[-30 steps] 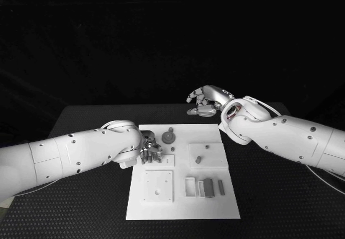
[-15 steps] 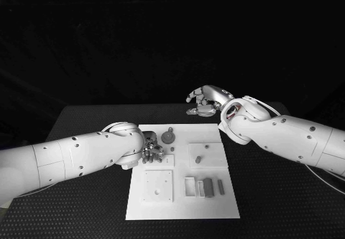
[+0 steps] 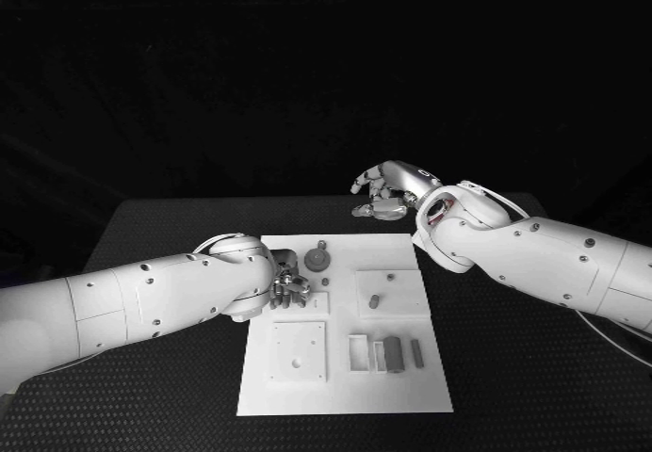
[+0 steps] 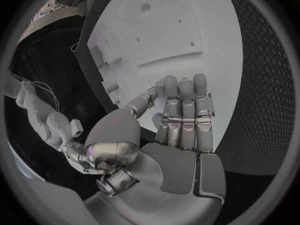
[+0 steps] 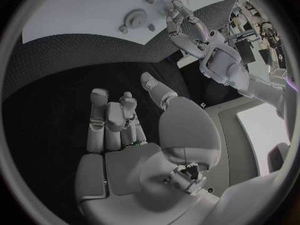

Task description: Assemble the parts on the task board

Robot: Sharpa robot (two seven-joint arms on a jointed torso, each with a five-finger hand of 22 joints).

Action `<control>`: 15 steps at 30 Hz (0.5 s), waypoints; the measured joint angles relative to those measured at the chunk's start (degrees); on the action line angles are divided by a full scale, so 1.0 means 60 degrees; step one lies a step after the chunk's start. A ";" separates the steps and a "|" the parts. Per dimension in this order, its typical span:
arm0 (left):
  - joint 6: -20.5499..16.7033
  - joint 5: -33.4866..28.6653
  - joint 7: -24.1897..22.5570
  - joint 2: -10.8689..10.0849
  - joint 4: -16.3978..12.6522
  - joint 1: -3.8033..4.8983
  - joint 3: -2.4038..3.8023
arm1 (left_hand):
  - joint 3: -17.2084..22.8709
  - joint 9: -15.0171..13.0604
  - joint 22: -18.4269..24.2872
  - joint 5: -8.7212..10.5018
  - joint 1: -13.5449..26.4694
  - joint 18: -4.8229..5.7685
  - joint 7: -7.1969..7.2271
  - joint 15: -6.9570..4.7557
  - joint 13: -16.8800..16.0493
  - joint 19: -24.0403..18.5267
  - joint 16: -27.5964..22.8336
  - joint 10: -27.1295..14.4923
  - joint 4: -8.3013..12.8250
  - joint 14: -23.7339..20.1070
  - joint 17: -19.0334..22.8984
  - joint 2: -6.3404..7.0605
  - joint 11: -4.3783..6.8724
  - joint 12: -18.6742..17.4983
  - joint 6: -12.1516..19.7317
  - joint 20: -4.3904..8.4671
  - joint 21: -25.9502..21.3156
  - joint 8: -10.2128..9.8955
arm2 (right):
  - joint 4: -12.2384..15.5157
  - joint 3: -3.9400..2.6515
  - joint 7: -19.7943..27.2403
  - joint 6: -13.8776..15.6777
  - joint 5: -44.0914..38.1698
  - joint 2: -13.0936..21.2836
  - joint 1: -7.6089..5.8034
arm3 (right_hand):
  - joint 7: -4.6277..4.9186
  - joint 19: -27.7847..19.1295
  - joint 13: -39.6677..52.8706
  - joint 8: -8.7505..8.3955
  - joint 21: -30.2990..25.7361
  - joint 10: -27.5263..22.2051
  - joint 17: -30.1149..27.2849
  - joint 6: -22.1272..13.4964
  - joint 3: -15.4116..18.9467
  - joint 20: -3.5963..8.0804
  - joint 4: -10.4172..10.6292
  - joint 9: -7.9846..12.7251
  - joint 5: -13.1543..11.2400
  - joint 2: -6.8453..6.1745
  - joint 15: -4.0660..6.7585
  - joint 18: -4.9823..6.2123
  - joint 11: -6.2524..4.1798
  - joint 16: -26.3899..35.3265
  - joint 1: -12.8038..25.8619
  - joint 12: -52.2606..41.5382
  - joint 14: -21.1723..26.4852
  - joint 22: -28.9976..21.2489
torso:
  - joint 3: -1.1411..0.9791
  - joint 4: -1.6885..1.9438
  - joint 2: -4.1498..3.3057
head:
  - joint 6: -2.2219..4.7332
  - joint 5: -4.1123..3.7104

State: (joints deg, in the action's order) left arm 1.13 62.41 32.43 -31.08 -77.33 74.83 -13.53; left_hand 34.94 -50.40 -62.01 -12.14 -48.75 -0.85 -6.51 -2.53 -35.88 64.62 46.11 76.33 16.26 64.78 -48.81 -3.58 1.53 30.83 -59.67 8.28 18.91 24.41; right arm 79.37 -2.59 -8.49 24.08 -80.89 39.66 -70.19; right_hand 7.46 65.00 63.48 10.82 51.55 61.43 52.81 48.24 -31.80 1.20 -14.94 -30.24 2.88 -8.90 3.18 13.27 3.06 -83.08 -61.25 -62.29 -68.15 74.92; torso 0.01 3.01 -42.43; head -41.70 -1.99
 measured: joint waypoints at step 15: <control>-0.0003 0.0096 -0.0048 0.0008 0.0033 -0.0034 0.0016 | 0.0025 0.0000 -0.0022 0.0002 -0.0002 0.0000 0.0000 0.0000 0.0017 0.0000 0.0037 0.0000 0.0025 0.0000 0.0021 0.0004 0.0000 0.0000 -0.0004 0.0000 0.0000 -0.0001 | 0.0002 0.0000 0.0003 -0.0033 0.0015 0.0002 0.0000 | 0.0020 -0.0016 -0.0008 0.0000 0.0000 0.0000 0.0000 0.0019 0.0000 -0.0016 0.0000 0.0000 0.0000 0.0000 0.0001 -0.0001 0.0000 0.0000 0.0000 0.0000 0.0000 0.0000 | -0.0005 0.0003 -0.0002 | -0.0006 -0.0014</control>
State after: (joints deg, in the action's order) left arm 1.12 62.99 32.14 -31.03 -77.14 74.62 -13.43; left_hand 35.09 -50.40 -62.14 -12.13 -48.76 -0.85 -6.51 -2.53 -35.78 64.62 46.33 76.33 16.42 64.78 -48.69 -3.55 1.53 30.82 -59.69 8.28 18.91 24.41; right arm 79.38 -2.59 -8.47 23.88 -80.80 39.67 -70.19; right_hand 7.59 64.90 63.43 10.82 51.55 61.42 52.81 48.35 -31.80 1.10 -14.94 -30.24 2.88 -8.90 3.18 13.27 3.06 -83.08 -61.25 -62.29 -68.16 74.92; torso -0.03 3.03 -42.44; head -41.74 -2.08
